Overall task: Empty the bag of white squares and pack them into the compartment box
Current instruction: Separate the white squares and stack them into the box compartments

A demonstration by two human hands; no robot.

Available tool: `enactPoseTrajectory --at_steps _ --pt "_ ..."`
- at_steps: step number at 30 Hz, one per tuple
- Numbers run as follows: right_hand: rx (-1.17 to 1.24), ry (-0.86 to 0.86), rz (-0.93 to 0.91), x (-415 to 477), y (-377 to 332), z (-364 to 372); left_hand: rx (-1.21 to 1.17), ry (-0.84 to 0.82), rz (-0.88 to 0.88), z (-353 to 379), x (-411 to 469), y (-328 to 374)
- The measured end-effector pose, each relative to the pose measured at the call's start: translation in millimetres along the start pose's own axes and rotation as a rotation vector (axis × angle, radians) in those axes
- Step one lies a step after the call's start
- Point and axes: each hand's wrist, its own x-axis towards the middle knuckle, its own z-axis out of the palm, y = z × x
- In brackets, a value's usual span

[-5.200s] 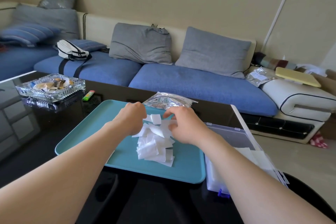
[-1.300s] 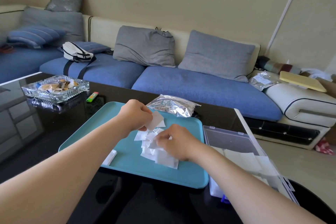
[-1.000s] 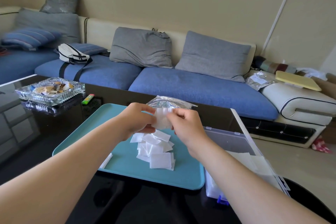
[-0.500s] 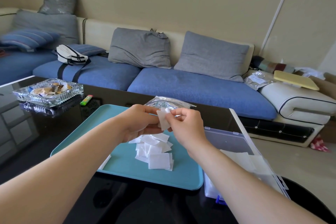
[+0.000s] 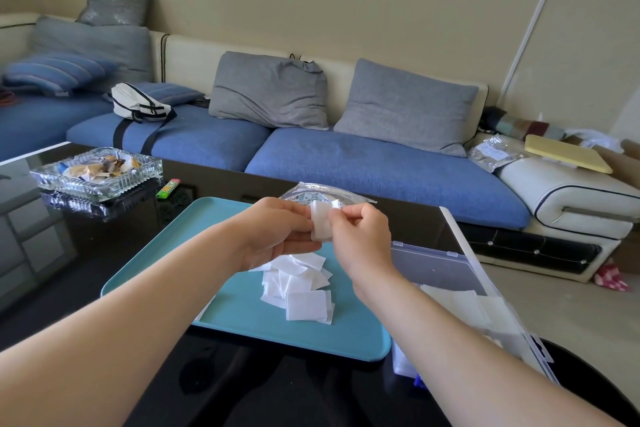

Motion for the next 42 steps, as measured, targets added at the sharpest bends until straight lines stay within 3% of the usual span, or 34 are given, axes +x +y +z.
enactPoseTrajectory --at_steps 15,21,24,29,33,38,42 --pt "-0.141 0.006 -0.12 -3 -1 -1 -0.037 -0.024 -0.001 5 -2 3" --pt "-0.186 -0.051 -0.06 -8 -8 2 0.027 0.116 0.016 1 5 -2" --pt "-0.402 -0.187 0.052 -3 -2 4 0.08 0.242 0.021 -6 9 -2" --pt "-0.988 -0.719 -0.101 -12 6 -10 0.259 0.338 0.016 -17 8 -6" --pt "-1.094 -0.802 -0.174 -15 6 -12 0.33 0.325 0.013 -17 8 -8" --pt "-0.902 -0.94 -0.122 -6 -2 -21 0.335 0.307 0.014 -18 12 -9" --pt "-0.327 -0.824 0.063 -4 -12 -27 0.328 0.272 0.034 -18 11 -11"
